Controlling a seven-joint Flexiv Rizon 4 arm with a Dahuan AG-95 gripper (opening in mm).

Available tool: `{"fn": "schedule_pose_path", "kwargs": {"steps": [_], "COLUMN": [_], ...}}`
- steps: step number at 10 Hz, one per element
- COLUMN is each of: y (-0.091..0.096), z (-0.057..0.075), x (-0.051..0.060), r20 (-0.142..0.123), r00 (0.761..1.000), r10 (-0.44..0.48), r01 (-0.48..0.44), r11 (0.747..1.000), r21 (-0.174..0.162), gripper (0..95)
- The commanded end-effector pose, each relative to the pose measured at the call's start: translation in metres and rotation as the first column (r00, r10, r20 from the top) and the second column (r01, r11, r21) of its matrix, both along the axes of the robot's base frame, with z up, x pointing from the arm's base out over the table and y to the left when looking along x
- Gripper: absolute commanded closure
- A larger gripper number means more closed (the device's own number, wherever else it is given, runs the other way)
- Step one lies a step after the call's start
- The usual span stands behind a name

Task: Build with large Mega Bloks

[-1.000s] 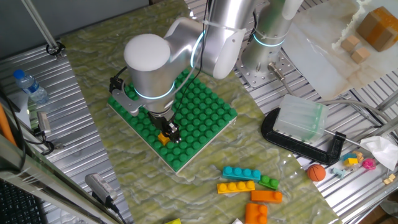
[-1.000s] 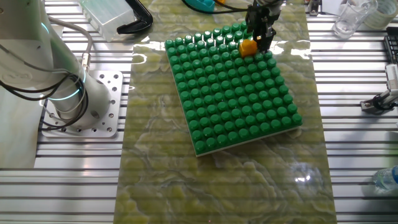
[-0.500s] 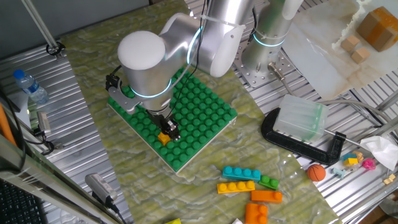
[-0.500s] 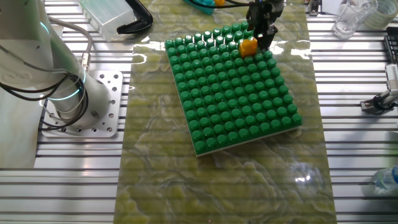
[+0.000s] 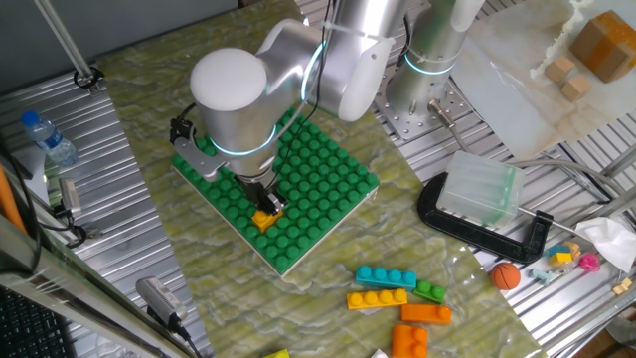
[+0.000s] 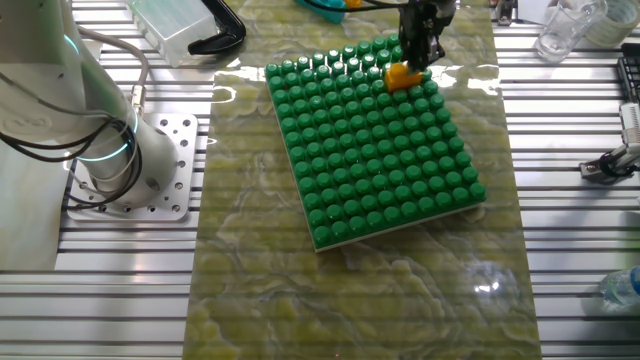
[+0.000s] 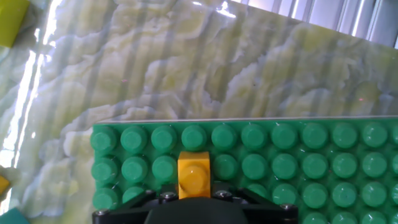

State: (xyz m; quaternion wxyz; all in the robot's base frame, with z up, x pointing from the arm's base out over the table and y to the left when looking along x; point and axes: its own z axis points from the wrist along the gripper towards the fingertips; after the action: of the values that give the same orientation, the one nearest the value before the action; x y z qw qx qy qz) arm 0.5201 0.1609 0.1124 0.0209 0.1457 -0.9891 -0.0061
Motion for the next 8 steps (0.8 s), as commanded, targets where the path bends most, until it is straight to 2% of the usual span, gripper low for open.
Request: {"fn": "schedule_pose_path", "kwargs": {"steps": [1, 2, 4, 6, 8], "y": [0.000, -0.001, -0.003, -0.003, -0.002], "z": [0.002, 0.001, -0.010, -0.010, -0.013], "x": [0.000, 0.000, 0.000, -0.001, 0.000], "r20": [0.000, -0.002, -0.001, -0.021, -0.022], "r00": [1.000, 1.000, 1.000, 1.000, 1.000], "r10": [0.003, 0.007, 0.016, 0.016, 0.014], "r01": [-0.003, -0.007, -0.016, -0.016, -0.014], "r11": [1.000, 1.000, 1.000, 1.000, 1.000], "r21": [-0.003, -0.009, -0.010, -0.008, -0.004], "gripper": [95.0, 95.0, 95.0, 95.0, 95.0]}}
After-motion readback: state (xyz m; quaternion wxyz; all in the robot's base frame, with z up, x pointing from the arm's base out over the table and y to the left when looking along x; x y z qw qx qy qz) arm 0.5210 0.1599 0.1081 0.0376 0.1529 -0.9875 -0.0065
